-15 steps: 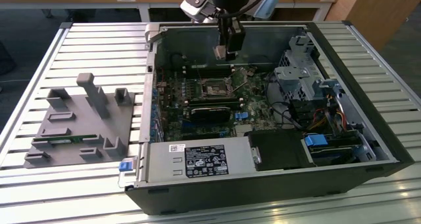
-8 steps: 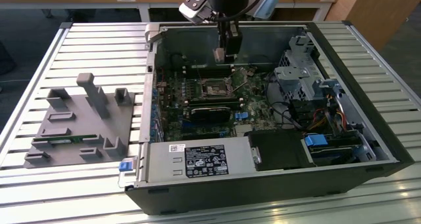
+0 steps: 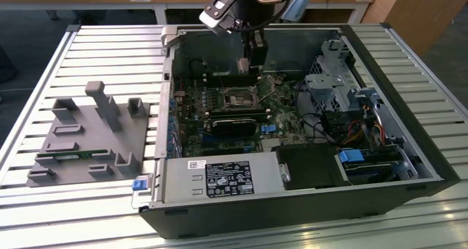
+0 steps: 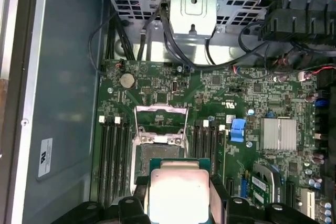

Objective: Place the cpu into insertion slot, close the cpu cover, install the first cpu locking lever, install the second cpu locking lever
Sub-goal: 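Place the cpu into insertion slot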

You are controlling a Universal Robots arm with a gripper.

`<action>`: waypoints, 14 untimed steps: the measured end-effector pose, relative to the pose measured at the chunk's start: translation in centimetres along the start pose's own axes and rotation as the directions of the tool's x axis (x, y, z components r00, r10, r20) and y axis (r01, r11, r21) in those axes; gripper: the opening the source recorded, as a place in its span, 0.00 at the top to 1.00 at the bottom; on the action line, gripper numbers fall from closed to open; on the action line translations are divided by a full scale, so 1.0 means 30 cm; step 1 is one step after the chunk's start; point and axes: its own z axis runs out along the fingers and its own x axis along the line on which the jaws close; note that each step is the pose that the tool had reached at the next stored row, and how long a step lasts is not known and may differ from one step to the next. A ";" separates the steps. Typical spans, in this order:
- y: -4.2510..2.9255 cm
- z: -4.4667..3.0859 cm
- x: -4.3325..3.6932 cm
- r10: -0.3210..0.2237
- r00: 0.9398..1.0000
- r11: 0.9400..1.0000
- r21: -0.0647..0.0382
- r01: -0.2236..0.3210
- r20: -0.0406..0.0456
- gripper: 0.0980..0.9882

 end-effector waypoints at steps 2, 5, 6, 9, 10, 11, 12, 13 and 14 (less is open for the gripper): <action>-0.001 0.008 0.000 0.000 1.000 1.000 0.000 0.000 0.000 0.50; -0.001 0.015 0.003 0.000 1.000 1.000 0.000 0.000 0.000 0.50; -0.001 0.017 0.003 0.000 1.000 1.000 0.000 0.000 0.000 0.50; -0.002 0.026 0.006 0.000 1.000 1.000 0.000 0.000 0.000 0.50; -0.002 0.028 0.007 0.000 1.000 1.000 0.000 0.000 0.000 0.50; -0.002 0.030 0.008 0.000 1.000 1.000 0.000 0.000 0.001 0.50; -0.002 0.031 0.008 0.000 1.000 1.000 0.000 0.000 0.000 0.50; -0.003 0.033 0.008 0.000 1.000 1.000 0.000 0.000 0.001 0.50; -0.003 0.035 0.008 0.000 1.000 1.000 0.000 0.000 0.001 0.50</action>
